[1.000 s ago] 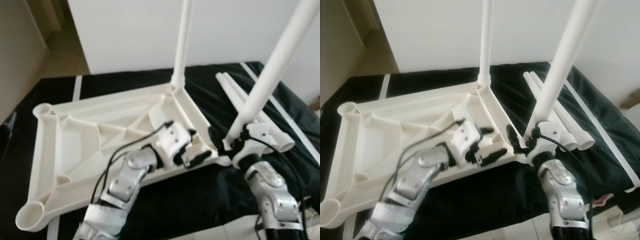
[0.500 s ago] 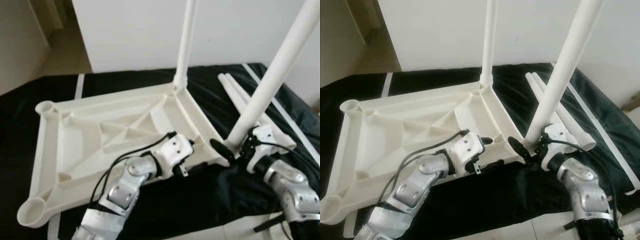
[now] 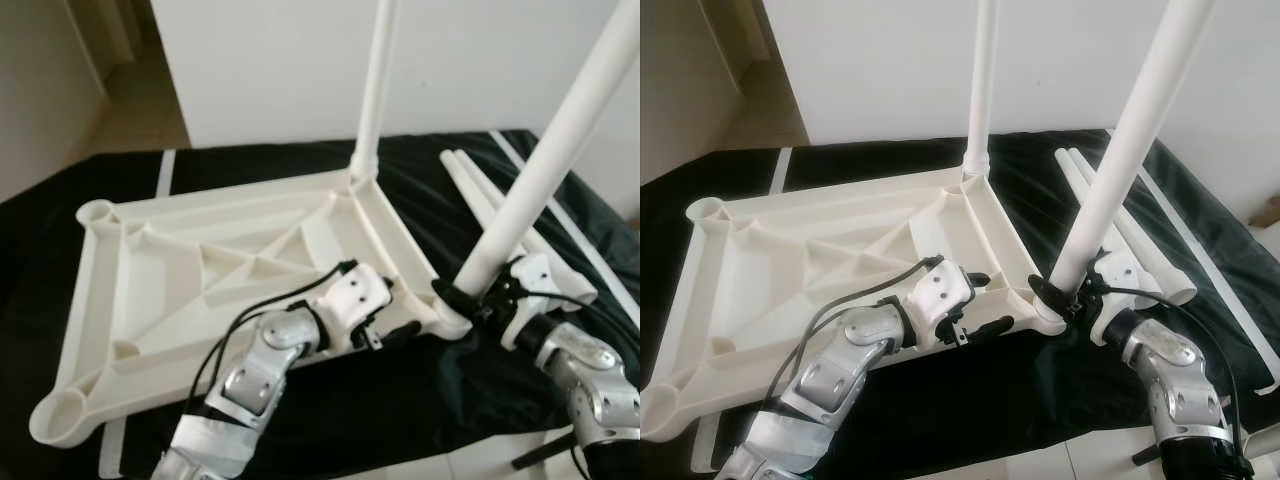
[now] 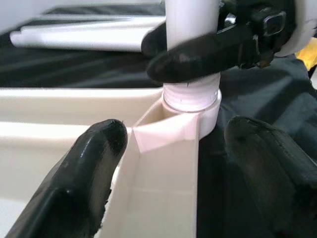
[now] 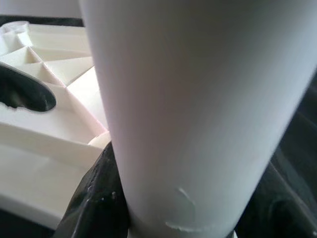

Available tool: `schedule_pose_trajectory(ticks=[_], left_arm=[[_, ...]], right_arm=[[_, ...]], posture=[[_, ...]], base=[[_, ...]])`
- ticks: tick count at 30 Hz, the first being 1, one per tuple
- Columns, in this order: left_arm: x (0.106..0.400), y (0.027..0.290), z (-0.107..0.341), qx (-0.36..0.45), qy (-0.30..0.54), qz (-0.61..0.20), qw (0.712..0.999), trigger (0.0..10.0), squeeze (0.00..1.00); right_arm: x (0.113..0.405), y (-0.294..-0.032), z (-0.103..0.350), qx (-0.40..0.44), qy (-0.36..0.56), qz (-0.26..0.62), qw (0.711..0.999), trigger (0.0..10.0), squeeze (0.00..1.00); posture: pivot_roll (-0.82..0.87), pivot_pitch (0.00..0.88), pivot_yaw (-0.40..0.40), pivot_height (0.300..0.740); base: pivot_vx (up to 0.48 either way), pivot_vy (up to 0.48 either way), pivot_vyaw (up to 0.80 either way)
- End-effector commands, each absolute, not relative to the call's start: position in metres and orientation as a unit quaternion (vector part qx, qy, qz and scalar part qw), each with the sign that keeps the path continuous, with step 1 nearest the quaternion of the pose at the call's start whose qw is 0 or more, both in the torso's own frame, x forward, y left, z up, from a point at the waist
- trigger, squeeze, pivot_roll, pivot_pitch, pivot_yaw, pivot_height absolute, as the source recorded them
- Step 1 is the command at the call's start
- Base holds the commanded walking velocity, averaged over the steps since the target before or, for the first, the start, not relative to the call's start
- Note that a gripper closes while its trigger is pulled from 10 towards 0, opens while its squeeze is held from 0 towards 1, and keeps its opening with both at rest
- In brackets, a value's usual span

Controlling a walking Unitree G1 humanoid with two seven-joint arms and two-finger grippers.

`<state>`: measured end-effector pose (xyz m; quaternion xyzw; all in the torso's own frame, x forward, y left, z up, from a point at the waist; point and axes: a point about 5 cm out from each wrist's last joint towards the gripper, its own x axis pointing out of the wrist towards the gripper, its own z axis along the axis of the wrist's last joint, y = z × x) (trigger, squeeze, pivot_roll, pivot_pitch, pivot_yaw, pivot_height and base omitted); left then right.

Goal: Building children table

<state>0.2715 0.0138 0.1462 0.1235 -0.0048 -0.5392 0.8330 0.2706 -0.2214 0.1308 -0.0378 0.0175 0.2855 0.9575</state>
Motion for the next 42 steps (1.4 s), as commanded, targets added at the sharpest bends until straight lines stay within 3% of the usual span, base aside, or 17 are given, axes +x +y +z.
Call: schedule_pose_trajectory(ticks=[1,12,14,17,23,33,40,41,42], left_arm=[[0.277,0.016,0.142,0.118,0.012,-0.511,0.851,10.0,0.00],[0.280,0.022,0.138,0.119,0.028,-0.510,0.852,10.0,0.00],[0.277,0.023,0.136,0.120,0.030,-0.513,0.850,10.0,0.00],[0.275,0.025,0.135,0.122,0.027,-0.509,0.852,10.0,0.00],[0.276,0.026,0.135,0.134,0.021,-0.495,0.858,10.0,0.00],[0.279,0.025,0.142,0.177,-0.021,-0.462,0.869,10.0,0.00],[0.281,0.026,0.141,0.165,0.004,-0.473,0.866,10.0,0.00],[0.281,0.026,0.142,0.162,0.002,-0.475,0.865,10.0,0.00],[0.281,0.027,0.143,0.161,-0.001,-0.476,0.865,10.0,0.00]], right_arm=[[0.265,-0.216,0.115,-0.012,0.046,0.283,0.958,10.0,0.00],[0.268,-0.198,0.100,0.043,0.048,0.110,0.992,10.0,0.00],[0.267,-0.194,0.096,0.076,0.054,0.039,0.995,10.0,0.00],[0.266,-0.184,0.093,0.098,0.058,-0.059,0.992,10.0,0.00],[0.263,-0.172,0.090,0.076,0.083,-0.177,0.978,10.0,0.00],[0.259,-0.158,0.094,0.087,0.076,-0.166,0.979,10.0,0.00],[0.260,-0.157,0.098,0.088,0.067,-0.155,0.982,10.0,0.00],[0.260,-0.156,0.098,0.089,0.069,-0.152,0.982,10.0,1.00],[0.260,-0.156,0.097,0.090,0.070,-0.149,0.982,10.0,1.00]], posture=[[-0.04,0.000,-0.007,0.740],[-0.03,0.000,-0.022,0.740],[-0.02,0.000,-0.031,0.740],[-0.02,0.000,-0.039,0.740],[-0.02,0.000,-0.048,0.740],[-0.02,0.000,-0.043,0.740],[-0.02,0.000,-0.038,0.740],[-0.02,0.000,-0.040,0.740],[-0.02,0.000,-0.041,0.740]], base=[[0.000,0.000,0.00],[0.000,0.000,0.00],[0.000,0.000,0.00],[0.000,0.000,0.00],[0.000,0.000,0.00],[0.000,0.000,0.00],[0.000,0.000,0.00],[0.000,0.000,0.00],[0.000,0.000,0.00]])
